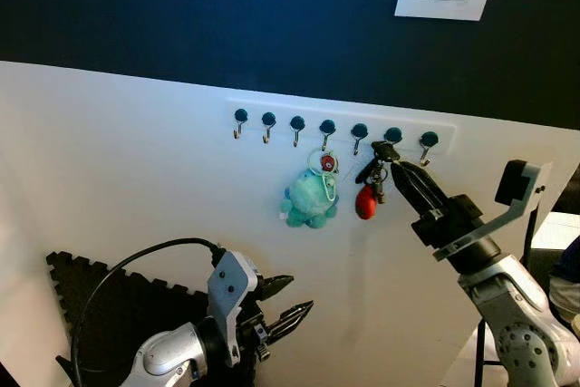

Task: Hang keys on a hook

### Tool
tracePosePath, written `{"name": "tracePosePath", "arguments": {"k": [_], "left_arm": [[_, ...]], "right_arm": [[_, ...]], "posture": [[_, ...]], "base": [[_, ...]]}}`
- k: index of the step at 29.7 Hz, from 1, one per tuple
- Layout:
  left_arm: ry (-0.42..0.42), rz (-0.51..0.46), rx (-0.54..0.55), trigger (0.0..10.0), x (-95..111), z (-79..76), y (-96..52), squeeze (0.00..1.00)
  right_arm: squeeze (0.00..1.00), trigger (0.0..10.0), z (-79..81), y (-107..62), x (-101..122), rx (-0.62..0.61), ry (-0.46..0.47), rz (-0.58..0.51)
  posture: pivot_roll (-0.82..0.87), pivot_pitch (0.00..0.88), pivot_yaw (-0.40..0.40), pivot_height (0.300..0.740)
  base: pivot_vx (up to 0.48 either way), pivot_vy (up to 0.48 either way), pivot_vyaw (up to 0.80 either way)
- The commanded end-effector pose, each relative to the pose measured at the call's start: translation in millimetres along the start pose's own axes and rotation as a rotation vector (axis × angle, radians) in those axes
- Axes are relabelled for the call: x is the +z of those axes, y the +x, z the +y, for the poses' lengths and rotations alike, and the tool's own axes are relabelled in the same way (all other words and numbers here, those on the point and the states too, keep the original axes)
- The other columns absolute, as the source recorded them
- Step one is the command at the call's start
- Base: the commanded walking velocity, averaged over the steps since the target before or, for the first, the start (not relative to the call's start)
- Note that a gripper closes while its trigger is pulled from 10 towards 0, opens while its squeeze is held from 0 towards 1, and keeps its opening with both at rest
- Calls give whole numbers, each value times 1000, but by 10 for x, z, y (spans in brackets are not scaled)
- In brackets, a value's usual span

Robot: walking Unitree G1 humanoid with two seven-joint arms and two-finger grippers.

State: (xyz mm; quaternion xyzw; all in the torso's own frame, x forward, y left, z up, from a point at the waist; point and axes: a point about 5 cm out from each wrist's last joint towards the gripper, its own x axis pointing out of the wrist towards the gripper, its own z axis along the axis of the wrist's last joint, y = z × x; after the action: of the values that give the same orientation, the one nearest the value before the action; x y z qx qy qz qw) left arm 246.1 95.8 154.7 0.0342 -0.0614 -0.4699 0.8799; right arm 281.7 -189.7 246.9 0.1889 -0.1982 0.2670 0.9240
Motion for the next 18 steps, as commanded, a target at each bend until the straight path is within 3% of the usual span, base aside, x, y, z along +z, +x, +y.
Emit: {"name": "tracePosePath", "arguments": {"k": [1,18], "left_arm": [[-2,3,-16,10000,7,-39,13,0],[-5,1,-19,10000,20,-41,25,0]], "right_arm": [[0,10000,-19,-37,-94,-24,2,45],[0,10000,100,-66,-285,1,-42,113]], "posture": [[73,35,-10,740],[74,37,-12,740]], "base": [[0,0,0],[0,0,0]]}}
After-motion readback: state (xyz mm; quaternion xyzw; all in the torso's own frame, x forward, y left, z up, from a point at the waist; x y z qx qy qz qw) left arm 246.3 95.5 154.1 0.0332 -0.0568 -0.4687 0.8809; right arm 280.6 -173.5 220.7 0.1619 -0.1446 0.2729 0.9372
